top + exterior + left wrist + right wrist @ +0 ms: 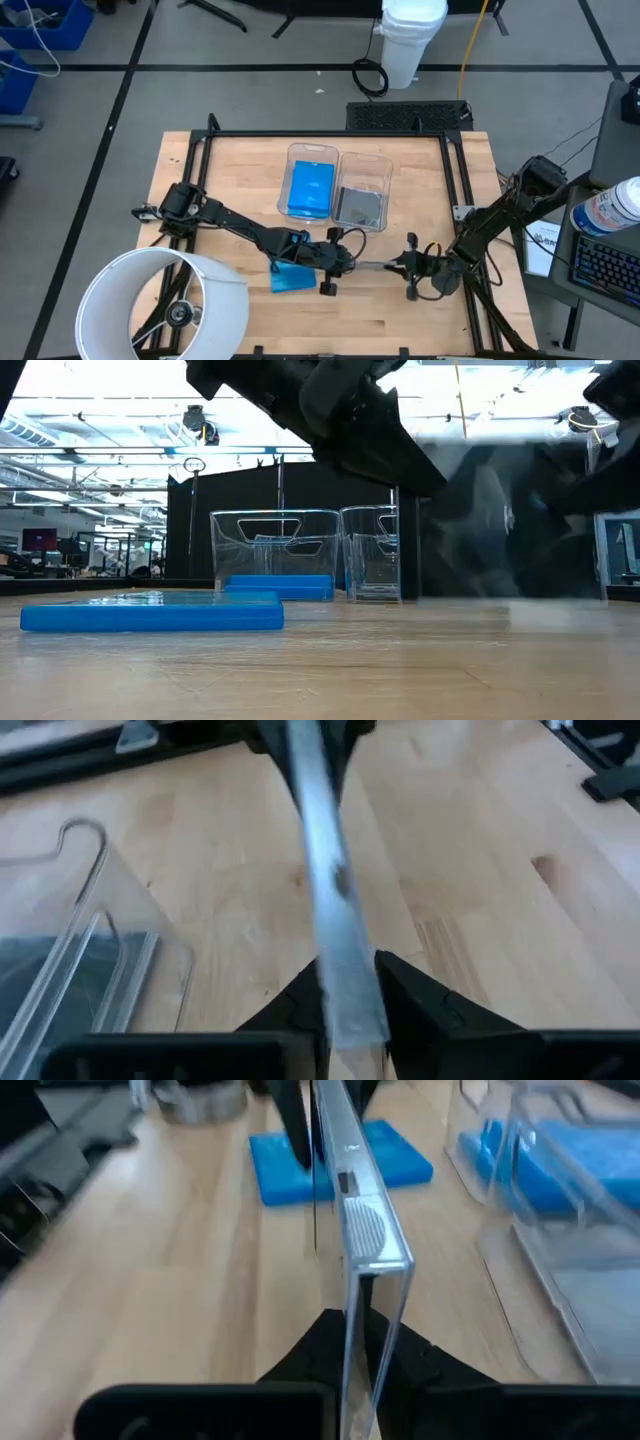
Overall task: Pick & place jewel cases by type
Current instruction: Put the black CD case into the right transparent bin
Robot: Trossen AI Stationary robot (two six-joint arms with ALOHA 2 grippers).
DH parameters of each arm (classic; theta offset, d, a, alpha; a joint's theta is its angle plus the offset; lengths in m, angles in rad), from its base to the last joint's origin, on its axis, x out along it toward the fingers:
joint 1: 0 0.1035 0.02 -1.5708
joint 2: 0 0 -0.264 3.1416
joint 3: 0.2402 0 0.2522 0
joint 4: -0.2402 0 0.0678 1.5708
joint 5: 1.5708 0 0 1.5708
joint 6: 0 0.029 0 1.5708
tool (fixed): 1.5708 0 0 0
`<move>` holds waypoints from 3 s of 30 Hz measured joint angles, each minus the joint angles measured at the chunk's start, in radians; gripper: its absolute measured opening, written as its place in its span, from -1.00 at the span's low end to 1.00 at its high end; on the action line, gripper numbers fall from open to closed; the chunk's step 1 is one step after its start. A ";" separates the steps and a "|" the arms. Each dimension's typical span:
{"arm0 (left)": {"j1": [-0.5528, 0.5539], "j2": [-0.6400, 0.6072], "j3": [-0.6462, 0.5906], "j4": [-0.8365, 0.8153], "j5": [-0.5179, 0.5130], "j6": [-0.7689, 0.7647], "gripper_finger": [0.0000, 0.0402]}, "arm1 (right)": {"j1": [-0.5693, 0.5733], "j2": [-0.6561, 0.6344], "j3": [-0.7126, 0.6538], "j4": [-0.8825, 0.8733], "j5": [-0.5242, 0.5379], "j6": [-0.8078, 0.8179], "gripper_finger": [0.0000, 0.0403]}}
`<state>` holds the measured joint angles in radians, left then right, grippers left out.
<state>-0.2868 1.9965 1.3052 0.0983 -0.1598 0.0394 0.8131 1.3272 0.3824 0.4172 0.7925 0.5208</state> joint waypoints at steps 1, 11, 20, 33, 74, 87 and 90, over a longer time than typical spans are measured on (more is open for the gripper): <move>-0.003 0.000 0.000 -0.001 0.001 0.020 -0.59 | 0.000 -0.010 0.000 0.011 -0.001 -0.007 -0.89; -0.043 0.000 0.000 -0.097 -0.061 0.097 -0.21 | 0.020 -0.155 0.002 -0.069 -0.004 -0.036 -0.91; -0.055 0.000 0.000 -0.277 -0.156 -0.004 0.06 | 0.026 -0.275 0.002 -0.094 0.000 -0.052 -0.88; -0.136 0.000 -0.013 -0.332 -0.129 0.064 -0.25 | 0.024 -0.550 0.002 -0.167 -0.028 -0.191 -0.83; -0.162 0.000 -0.023 -0.365 -0.102 0.087 -0.34 | -0.884 -0.310 0.172 -0.377 -0.429 0.719 -0.91; -0.153 0.000 -0.063 -0.355 -0.103 0.090 -0.34 | -0.930 -0.154 0.172 -0.375 -0.511 0.859 -0.91; -0.154 0.000 -0.063 -0.355 -0.103 0.090 -0.34 | -0.932 -0.135 0.172 -0.369 -0.511 0.855 -0.86</move>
<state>-0.4405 1.9968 1.2427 -0.2565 -0.2624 0.1296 -0.1188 1.1917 0.5545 0.0483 0.2817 1.3759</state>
